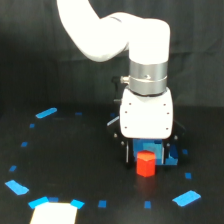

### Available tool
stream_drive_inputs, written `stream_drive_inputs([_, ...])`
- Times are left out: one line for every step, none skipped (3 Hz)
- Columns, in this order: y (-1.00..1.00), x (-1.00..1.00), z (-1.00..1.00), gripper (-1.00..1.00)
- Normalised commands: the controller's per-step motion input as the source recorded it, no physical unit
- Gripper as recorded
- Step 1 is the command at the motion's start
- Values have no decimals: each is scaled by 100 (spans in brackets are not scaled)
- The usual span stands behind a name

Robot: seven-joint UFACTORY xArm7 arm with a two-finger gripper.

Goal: Pick up the red object from the table

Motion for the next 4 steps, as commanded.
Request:
stream_drive_inputs([1, 43, 2, -100])
stream_drive_inputs([33, 25, 7, -100])
stream_drive_inputs([14, 3, 70, -100])
stream_drive_inputs([-45, -6, -2, 100])
